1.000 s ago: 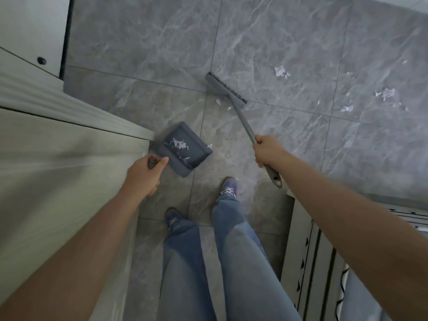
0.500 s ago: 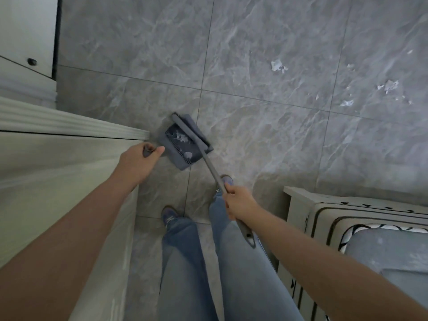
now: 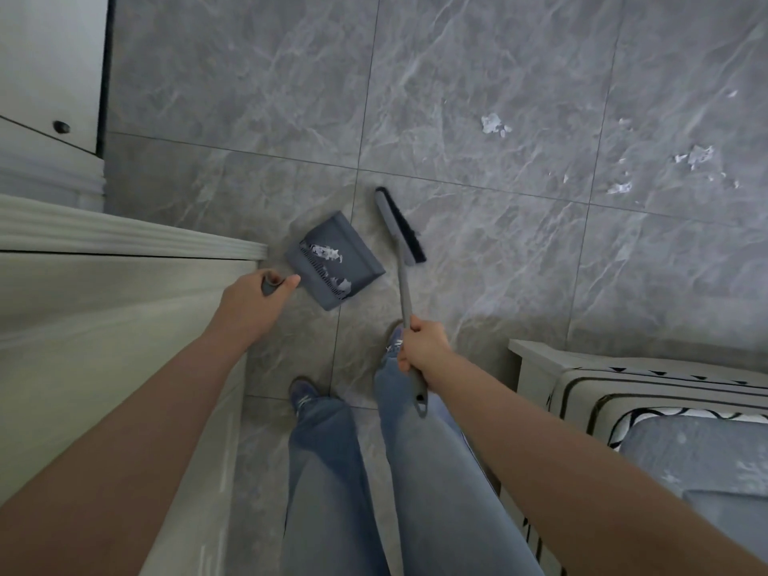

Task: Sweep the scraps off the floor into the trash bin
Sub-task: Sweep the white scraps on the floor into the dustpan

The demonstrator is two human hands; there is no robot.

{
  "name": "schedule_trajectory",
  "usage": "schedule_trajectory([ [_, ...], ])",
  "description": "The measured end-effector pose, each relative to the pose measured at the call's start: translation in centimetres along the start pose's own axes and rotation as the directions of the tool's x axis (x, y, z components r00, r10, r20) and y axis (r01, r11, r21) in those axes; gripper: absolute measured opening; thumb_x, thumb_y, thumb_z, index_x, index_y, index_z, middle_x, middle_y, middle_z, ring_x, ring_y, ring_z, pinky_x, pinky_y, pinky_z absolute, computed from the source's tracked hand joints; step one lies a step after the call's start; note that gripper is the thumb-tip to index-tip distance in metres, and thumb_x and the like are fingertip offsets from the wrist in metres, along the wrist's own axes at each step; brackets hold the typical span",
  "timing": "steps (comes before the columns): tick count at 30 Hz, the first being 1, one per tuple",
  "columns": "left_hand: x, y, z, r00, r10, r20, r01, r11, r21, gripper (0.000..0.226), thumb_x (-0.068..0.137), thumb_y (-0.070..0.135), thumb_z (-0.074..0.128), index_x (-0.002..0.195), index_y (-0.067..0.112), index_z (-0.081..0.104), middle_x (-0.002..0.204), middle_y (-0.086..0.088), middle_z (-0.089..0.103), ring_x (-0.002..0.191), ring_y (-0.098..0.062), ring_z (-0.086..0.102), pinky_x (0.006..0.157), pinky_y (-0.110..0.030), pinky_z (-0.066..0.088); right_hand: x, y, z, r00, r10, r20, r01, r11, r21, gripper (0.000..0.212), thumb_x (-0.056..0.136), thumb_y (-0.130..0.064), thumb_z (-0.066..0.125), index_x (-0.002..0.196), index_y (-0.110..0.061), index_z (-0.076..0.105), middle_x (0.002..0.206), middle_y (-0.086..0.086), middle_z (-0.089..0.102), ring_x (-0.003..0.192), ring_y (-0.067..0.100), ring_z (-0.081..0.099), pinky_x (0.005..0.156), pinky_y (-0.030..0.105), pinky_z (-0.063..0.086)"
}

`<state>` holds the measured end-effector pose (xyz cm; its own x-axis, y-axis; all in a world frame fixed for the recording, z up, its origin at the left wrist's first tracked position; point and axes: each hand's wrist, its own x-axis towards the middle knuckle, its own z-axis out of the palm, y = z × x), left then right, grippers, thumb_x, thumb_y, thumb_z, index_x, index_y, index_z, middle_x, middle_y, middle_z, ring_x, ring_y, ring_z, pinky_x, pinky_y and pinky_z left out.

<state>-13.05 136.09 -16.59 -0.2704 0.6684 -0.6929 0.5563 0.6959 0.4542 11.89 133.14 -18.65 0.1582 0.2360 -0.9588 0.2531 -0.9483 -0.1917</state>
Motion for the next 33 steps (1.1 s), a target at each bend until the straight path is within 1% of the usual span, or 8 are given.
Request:
schedule_trajectory([
  [7, -1.7, 2.3, 0.0, 1.000, 0.024, -0.007, -0.024, 0.998, 0.061, 0.042, 0.089, 0.055, 0.060, 0.089, 0.013, 0.063, 0.067, -0.010, 0.061, 0.082, -0.040, 0.066, 0.069, -0.041, 0.050, -3.0, 1.1, -3.4, 0.990, 0.020, 0.141, -0.066, 0.939, 0.337, 0.043, 0.100, -0.005, 0.044, 0.143, -0.012, 0.047, 0.064, 0.006, 0.044, 0.036, 0.008, 0.035, 0.032, 0.018, 0.030],
  [18, 3.1, 11.0, -0.6, 0.990, 0.138, 0.022, -0.139, 0.989, 0.058, 0.046, 0.088, 0.060, 0.057, 0.083, 0.015, 0.063, 0.063, -0.009, 0.058, 0.066, -0.039, 0.058, 0.063, -0.043, 0.044, -2.1, -3.1, -14.1, 0.988, -0.056, -0.146, 0.107, 0.921, 0.373, 0.042, 0.097, -0.008, 0.051, 0.139, -0.013, 0.050, 0.063, 0.009, 0.044, 0.044, 0.016, 0.038, 0.034, 0.018, 0.032],
  [20, 5.0, 12.6, -0.9, 0.989, 0.149, 0.026, -0.150, 0.986, 0.072, 0.044, 0.089, 0.061, 0.055, 0.083, 0.017, 0.061, 0.061, -0.006, 0.055, 0.064, -0.030, 0.053, 0.064, -0.038, 0.041, -0.8, -4.7, -14.5, 0.991, -0.023, -0.129, 0.078, 0.898, 0.433, 0.036, 0.098, -0.005, 0.047, 0.132, -0.015, 0.052, 0.063, 0.007, 0.040, 0.037, 0.012, 0.034, 0.033, 0.016, 0.028],
  [22, 7.1, 14.1, -1.4, 0.987, 0.156, 0.036, -0.158, 0.983, 0.095, 0.046, 0.091, 0.059, 0.054, 0.086, 0.014, 0.061, 0.062, -0.004, 0.052, 0.062, -0.025, 0.052, 0.063, -0.034, 0.042, 0.6, -6.5, -13.9, 0.994, 0.043, -0.103, 0.019, 0.845, 0.534, 0.015, 0.099, -0.003, 0.044, 0.104, -0.012, 0.056, 0.063, 0.005, 0.035, 0.032, 0.008, 0.030, 0.033, 0.013, 0.025],
  [24, 9.2, 15.6, -2.1, 0.986, 0.159, 0.042, -0.162, 0.984, 0.072, 0.044, 0.094, 0.053, 0.054, 0.087, 0.010, 0.060, 0.062, -0.006, 0.052, 0.056, -0.025, 0.052, 0.055, -0.031, 0.041, 2.4, -8.5, -12.4, 0.994, 0.094, -0.059, -0.035, 0.771, 0.636, 0.020, 0.099, -0.001, 0.041, 0.082, -0.011, 0.048, 0.063, 0.002, 0.030, 0.029, 0.007, 0.028, 0.032, 0.012, 0.023],
  [26, 11.4, 16.8, -2.9, 0.988, 0.150, 0.045, -0.151, 0.988, 0.034, 0.039, 0.094, 0.051, 0.055, 0.083, 0.013, 0.059, 0.059, -0.007, 0.050, 0.048, -0.022, 0.048, 0.047, -0.026, 0.038, 3.9, -11.4, -10.3, 0.993, 0.118, -0.029, -0.064, 0.706, 0.705, 0.024, 0.099, 0.000, 0.037, 0.080, -0.011, 0.046, 0.063, 0.001, 0.026, 0.031, 0.007, 0.026, 0.030, 0.012, 0.023],
  [30, 15.8, 19.0, -5.5, 0.994, 0.096, 0.058, -0.096, 0.995, -0.006, 0.038, 0.095, 0.051, 0.054, 0.074, 0.019, 0.053, 0.057, -0.006, 0.049, 0.045, -0.019, 0.046, 0.042, -0.024, 0.038, 5.0, -17.4, -5.3, 0.992, 0.125, 0.004, -0.099, 0.764, 0.637, 0.025, 0.098, 0.000, 0.035, 0.078, -0.010, 0.045, 0.062, 0.002, 0.029, 0.040, 0.011, 0.026, 0.031, 0.015, 0.023],
  [33, 18.4, 20.7, -6.5, 0.993, 0.081, 0.090, -0.078, 0.996, -0.032, 0.041, 0.093, 0.052, 0.056, 0.075, 0.016, 0.054, 0.053, -0.004, 0.046, 0.040, -0.018, 0.043, 0.039, -0.024, 0.036, 4.5, -19.9, -2.9, 0.994, 0.104, 0.014, -0.093, 0.805, 0.586, 0.016, 0.098, -0.001, 0.039, 0.098, -0.010, 0.052, 0.061, 0.003, 0.033, 0.040, 0.012, 0.030, 0.033, 0.017, 0.026],
])
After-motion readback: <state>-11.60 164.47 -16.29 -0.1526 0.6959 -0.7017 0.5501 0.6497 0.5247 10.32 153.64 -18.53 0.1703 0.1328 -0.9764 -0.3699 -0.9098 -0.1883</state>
